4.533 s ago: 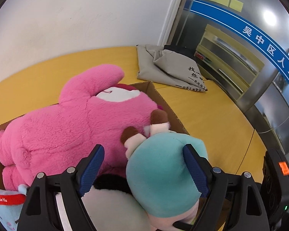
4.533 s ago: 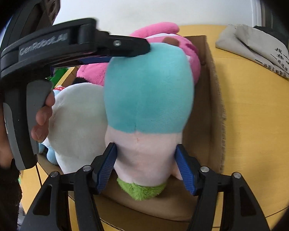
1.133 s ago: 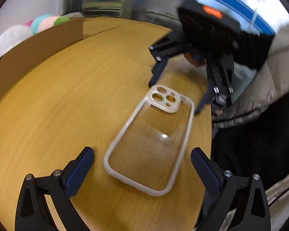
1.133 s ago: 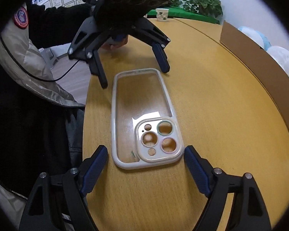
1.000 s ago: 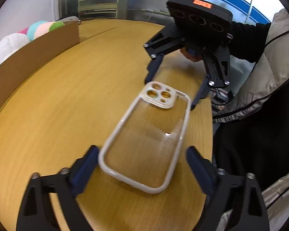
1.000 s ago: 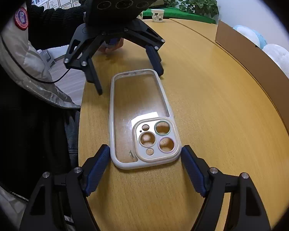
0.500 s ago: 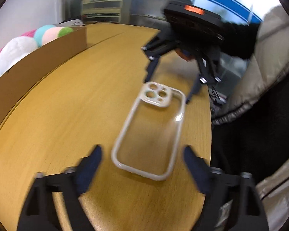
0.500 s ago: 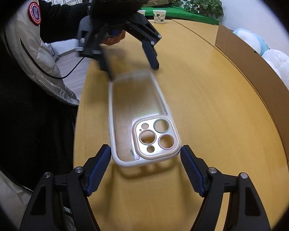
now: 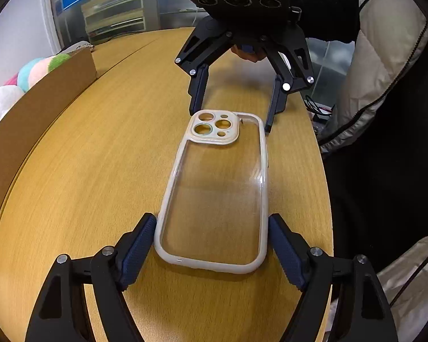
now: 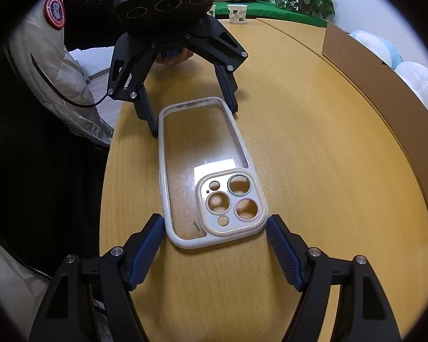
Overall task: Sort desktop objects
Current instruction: 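Lift the clear phone case with both tools and carry it over the box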
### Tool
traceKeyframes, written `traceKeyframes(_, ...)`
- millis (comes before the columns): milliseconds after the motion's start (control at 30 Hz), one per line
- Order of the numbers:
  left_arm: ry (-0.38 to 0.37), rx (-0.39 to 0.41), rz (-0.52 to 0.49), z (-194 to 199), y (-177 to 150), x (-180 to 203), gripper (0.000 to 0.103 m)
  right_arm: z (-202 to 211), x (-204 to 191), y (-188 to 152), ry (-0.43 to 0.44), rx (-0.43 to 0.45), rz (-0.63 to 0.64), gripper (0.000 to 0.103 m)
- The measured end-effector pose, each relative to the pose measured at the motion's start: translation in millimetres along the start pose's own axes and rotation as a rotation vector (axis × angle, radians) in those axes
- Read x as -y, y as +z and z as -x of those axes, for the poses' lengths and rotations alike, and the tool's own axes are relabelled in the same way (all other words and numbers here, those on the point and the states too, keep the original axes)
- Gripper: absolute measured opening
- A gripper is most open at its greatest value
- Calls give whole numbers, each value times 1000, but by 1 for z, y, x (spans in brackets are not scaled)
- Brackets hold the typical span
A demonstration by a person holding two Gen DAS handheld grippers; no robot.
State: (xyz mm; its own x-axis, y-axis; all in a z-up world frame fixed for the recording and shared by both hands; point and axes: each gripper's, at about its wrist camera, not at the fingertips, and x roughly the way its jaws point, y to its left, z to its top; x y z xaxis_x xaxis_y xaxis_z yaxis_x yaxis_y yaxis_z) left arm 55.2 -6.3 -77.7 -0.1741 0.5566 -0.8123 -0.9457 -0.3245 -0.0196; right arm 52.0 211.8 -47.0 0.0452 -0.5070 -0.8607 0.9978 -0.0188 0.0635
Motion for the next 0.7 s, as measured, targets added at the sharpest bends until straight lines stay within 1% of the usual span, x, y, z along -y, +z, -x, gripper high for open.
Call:
traceKeyframes(67,-12,-1,14,2,0,-3,83,2,0,-1,5,-1,0,74)
traceKeyframes(167,-11,16,20,7,11,-17,83,11,4,1,12,8,-1,74)
traceKeyframes(300,29,46,-19,38,31,-34,83,35,20,11,-5,23,14,74)
traceKeyframes(367,52,57,-45,57,45,-50,83,55,32,21,-22,43,27,74)
traceKeyframes(433,71,65,-69,74,59,-71,83,76,47,31,-45,68,42,74)
traceKeyframes(533,114,65,-130,99,86,-109,83,109,76,50,-99,93,79,74)
traceKeyframes(633,162,82,-172,120,115,-158,83,138,115,73,-167,112,117,74)
traceKeyframes(700,180,92,-184,132,132,-194,83,158,150,87,-203,132,132,74)
